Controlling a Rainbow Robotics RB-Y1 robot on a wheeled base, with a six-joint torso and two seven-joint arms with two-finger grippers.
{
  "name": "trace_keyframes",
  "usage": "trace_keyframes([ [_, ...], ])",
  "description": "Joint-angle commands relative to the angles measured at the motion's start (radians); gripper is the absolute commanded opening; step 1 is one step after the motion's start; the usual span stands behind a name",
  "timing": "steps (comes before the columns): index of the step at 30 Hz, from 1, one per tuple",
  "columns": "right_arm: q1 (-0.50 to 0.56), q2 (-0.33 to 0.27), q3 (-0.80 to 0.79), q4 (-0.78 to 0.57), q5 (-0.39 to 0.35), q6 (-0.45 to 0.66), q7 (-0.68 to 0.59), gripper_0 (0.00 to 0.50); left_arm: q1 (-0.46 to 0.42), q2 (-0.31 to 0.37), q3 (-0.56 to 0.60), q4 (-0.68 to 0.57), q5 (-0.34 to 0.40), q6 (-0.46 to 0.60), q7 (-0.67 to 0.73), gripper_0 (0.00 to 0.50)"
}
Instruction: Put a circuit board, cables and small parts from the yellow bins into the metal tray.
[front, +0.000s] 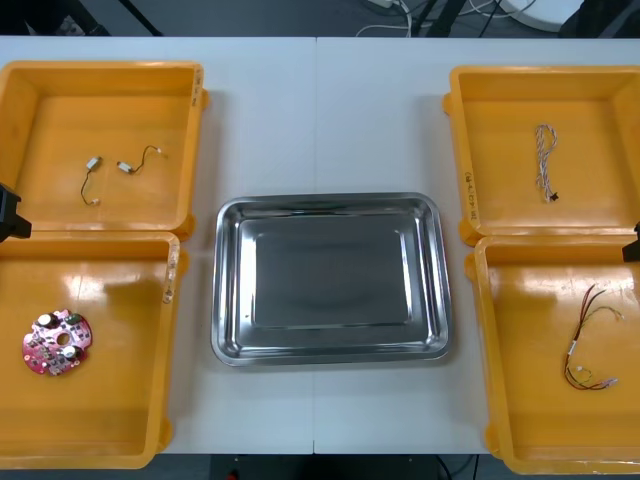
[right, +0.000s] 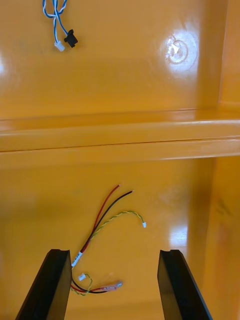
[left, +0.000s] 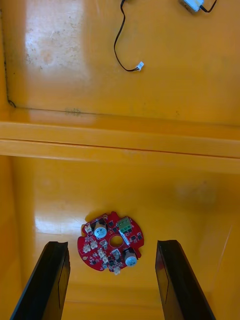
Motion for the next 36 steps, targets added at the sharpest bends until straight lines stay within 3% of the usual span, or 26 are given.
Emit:
trace_keyframes([
  [1, -0.013, 0.000, -0.037, -0.038, 0.014, 0.000, 0.022, 0.500, 0.017, 0.046, 0.029, -0.031, 0.007, 0.008, -0.122, 0.500],
  [17, 0.023, 0.068, -0.037, -0.036, 0.035, -0.001, -0.024, 0.500, 0.000, 0.067, 0.016, -0.006, 0.037, 0.008, -0.148, 0.500],
  [23, 0.042, 0.097, -0.037, -0.039, 0.038, -0.006, -0.055, 0.500, 0.002, 0.099, -0.002, -0.003, 0.047, 0.008, -0.254, 0.500],
  [30, 0.086, 0.097, -0.037, -0.075, 0.029, -0.020, -0.208, 0.500, 0.010, 0.135, -0.049, -0.003, 0.063, 0.008, -0.344, 0.500],
  [36, 0.126, 0.099, -0.037, -0.101, 0.026, -0.021, -0.311, 0.500, 0.045, 0.158, -0.086, 0.009, 0.083, -0.058, -0.449, 0.500],
])
